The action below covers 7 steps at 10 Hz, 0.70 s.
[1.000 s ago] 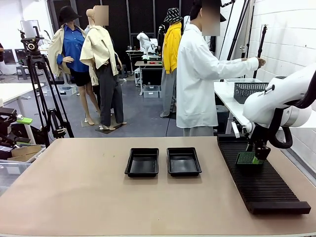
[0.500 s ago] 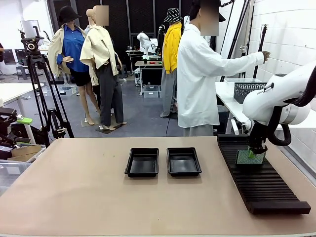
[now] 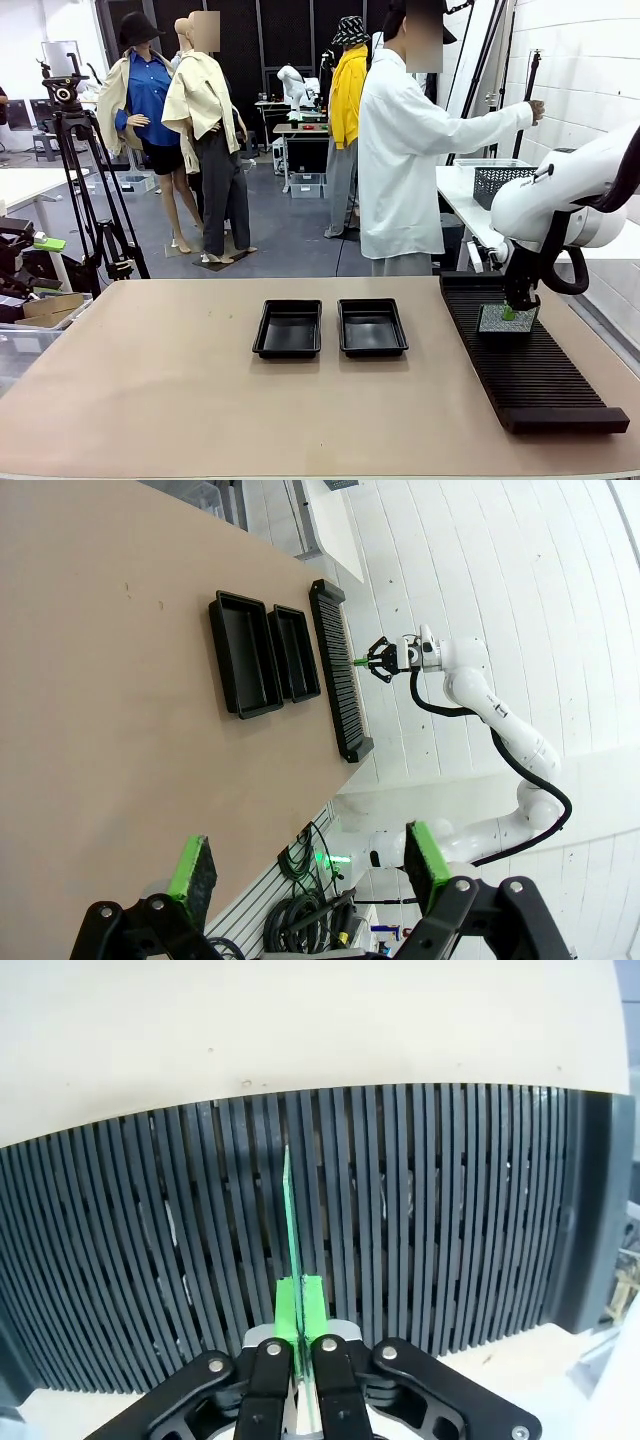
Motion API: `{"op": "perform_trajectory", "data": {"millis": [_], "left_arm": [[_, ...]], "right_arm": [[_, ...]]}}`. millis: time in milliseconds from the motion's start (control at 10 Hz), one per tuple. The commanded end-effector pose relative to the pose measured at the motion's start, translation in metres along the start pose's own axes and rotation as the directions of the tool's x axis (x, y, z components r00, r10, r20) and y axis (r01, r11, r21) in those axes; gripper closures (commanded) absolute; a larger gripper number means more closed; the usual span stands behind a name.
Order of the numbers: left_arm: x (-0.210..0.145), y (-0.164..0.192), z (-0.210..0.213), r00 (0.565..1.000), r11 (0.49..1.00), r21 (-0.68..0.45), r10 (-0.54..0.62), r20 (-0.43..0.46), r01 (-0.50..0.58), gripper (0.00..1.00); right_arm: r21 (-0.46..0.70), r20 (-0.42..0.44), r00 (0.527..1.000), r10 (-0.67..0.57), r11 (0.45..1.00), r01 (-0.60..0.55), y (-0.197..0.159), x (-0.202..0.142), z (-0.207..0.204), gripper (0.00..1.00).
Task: Inspect and transfer BCBs to ESD trays.
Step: Pick up the Blank PCB from the PCB Rack and place it in the left ESD tray.
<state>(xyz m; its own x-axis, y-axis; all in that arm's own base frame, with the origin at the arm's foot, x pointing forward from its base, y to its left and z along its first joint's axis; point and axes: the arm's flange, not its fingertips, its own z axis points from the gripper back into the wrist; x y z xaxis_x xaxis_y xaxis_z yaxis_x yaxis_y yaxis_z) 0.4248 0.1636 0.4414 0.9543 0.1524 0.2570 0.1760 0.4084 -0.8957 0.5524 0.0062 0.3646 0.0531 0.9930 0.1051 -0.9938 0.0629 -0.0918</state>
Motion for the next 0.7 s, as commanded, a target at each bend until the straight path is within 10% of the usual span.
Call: {"op": "perform_trajectory", "data": {"millis": [0,600], "left_arm": [[0.0,-0.003,0.002,1.0,1.0,0.003,0.013,-0.001,-0.013,0.0],[0.0,-0.003,0.002,1.0,1.0,0.003,0.013,-0.001,-0.013,0.0]], "right_arm": [[0.024,-0.013,1.0,-0.028,0.999,0.028,-0.013,0.005,0.001,1.0],[0.016,-0.066,0.997,-0.05,0.999,0.051,-0.028,0.04,0.056,1.0]]}}
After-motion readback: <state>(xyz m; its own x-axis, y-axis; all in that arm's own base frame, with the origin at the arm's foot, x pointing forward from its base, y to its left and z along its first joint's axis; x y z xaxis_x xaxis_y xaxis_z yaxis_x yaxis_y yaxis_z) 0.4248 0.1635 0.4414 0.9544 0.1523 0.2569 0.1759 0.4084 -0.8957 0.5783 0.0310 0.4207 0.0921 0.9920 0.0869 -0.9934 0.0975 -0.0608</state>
